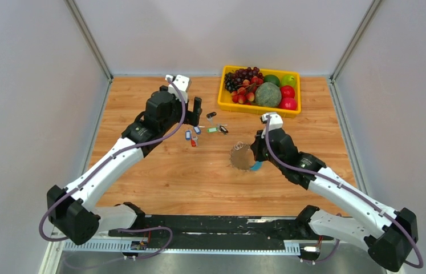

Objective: Remove the keys from the keyring

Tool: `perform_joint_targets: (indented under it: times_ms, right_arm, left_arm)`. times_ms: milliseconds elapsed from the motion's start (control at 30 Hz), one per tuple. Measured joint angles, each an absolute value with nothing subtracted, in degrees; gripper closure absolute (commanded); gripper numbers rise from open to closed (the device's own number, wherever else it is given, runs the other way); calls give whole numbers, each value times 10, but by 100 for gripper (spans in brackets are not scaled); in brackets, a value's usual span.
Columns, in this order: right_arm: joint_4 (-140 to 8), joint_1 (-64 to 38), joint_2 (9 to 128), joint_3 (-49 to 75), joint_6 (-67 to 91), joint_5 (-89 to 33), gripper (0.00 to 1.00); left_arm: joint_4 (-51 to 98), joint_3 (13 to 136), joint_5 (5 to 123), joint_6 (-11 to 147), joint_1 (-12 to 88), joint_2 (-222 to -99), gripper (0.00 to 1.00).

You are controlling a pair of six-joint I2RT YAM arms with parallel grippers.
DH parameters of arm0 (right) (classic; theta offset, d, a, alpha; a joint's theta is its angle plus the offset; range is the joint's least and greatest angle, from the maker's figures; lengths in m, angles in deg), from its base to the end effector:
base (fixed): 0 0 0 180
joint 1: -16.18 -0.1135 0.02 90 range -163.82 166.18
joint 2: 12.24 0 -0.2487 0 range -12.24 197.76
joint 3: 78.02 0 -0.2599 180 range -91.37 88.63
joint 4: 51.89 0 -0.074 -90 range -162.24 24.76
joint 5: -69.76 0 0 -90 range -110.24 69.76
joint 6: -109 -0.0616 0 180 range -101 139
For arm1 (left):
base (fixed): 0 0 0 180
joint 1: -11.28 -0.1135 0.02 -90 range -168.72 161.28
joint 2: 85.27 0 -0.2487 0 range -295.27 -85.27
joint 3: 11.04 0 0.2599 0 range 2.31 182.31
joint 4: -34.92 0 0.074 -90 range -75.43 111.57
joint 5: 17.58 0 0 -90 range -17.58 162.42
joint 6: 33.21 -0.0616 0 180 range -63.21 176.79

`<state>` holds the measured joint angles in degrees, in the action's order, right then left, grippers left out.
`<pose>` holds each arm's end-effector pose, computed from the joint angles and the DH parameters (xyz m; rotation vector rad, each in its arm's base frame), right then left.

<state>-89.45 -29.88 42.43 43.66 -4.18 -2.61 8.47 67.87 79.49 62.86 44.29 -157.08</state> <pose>0.1839 0.1640 0.2589 -0.2521 2.1401 0.3759 0.2790 -0.1722 0.3371 0.3653 1.8857 -0.3431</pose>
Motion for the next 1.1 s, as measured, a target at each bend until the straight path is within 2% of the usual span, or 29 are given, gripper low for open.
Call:
perform_joint_targets:
  times_ms: [67, 133, 333, 400, 533, 600, 700, 867, 1100]
  right_arm:
    - [-885, -253, 441, 434, -31, -62, 93]
    - [-873, -206, 462, 427, -17, -95, 82]
    - [-830, -80, 571, 406, 22, -174, 83]
    - [-815, -46, 603, 400, 27, -196, 79]
    - [-806, -12, 628, 382, 32, -218, 38]
    - [-802, -9, 624, 368, 34, -225, 21]
    - [-790, -10, 595, 356, 32, -222, 2]
    - [-794, -10, 479, 336, 40, -199, 2]
    - [-787, -10, 309, 285, 77, -176, 1]
  left_arm:
    - [96, 661, 805, 638, 443, -1549, 0]
    - [109, 640, 807, 645, 443, -1532, 0]
    - [123, 617, 805, 655, 443, -1524, 0]
    - [127, 616, 807, 657, 443, -1524, 0]
    - [142, 616, 825, 668, 443, -1524, 0]
    - [150, 615, 847, 685, 443, -1524, 0]
    - [154, 615, 887, 719, 443, -1524, 0]
    - [169, 606, 970, 773, 443, -1495, 0]
    - [298, 520, 1024, 754, 443, -1330, 0]
